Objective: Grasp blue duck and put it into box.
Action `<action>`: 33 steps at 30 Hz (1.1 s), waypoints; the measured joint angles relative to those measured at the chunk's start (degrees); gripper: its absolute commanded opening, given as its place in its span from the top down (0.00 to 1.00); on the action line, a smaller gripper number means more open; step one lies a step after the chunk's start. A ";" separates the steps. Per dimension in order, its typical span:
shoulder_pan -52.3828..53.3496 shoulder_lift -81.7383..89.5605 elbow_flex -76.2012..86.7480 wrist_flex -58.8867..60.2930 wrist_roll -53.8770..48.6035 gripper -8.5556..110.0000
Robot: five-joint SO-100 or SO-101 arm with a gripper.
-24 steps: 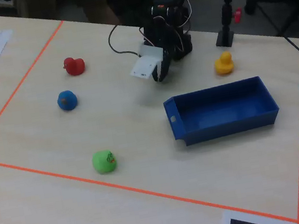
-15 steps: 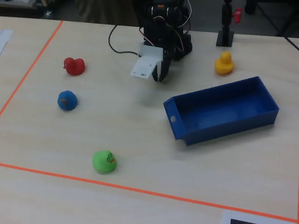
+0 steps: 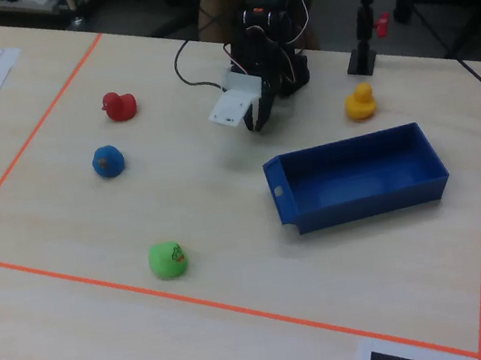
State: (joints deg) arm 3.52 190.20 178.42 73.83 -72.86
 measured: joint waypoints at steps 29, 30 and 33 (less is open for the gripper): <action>18.46 -44.21 -46.85 -25.40 -5.10 0.73; 19.78 -47.29 -50.10 -28.04 -5.80 0.71; 24.08 -55.11 -55.37 -37.79 -8.35 0.68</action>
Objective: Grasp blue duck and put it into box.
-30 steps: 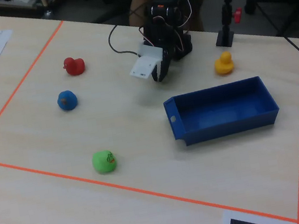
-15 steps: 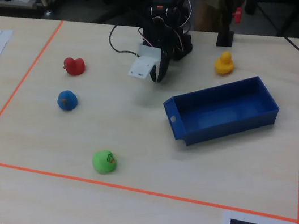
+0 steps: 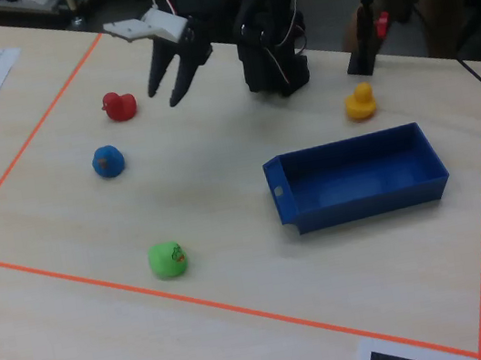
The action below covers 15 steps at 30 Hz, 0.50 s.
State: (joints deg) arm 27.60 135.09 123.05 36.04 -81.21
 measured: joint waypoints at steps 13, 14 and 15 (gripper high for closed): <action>13.27 -25.66 20.92 -63.28 -11.07 0.63; 13.54 -26.98 21.36 -66.01 -11.34 0.63; 13.89 -28.48 21.36 -68.55 -11.87 0.63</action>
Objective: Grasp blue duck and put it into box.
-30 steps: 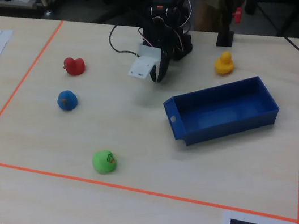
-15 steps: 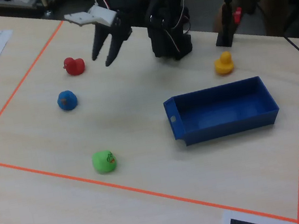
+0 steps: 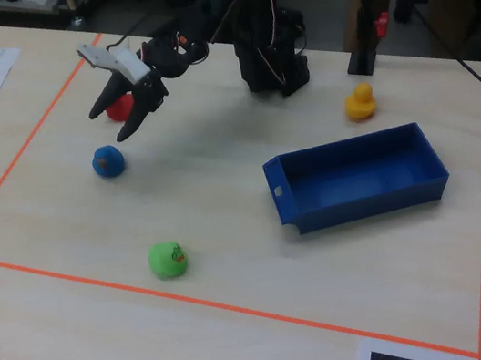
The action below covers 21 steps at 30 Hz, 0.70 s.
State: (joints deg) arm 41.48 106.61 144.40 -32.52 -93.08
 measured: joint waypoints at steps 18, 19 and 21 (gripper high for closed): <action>4.83 -24.79 -10.55 -3.96 -0.88 0.64; 4.83 -26.10 -11.16 -3.96 -0.88 0.64; 4.83 -29.00 -12.30 -4.04 -0.97 0.64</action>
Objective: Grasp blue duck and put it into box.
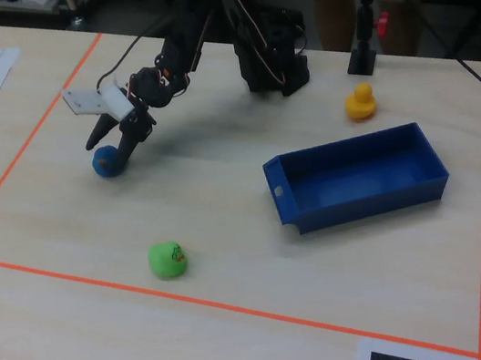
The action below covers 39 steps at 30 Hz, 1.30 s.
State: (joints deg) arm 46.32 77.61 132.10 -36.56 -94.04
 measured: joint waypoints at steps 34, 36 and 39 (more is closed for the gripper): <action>-58.10 23.47 -50.19 110.92 57.66 0.93; -65.57 17.31 -56.78 116.28 61.35 0.93; -74.79 8.17 -64.95 118.48 65.21 0.93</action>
State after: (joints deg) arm -28.48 85.78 67.15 81.91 -28.83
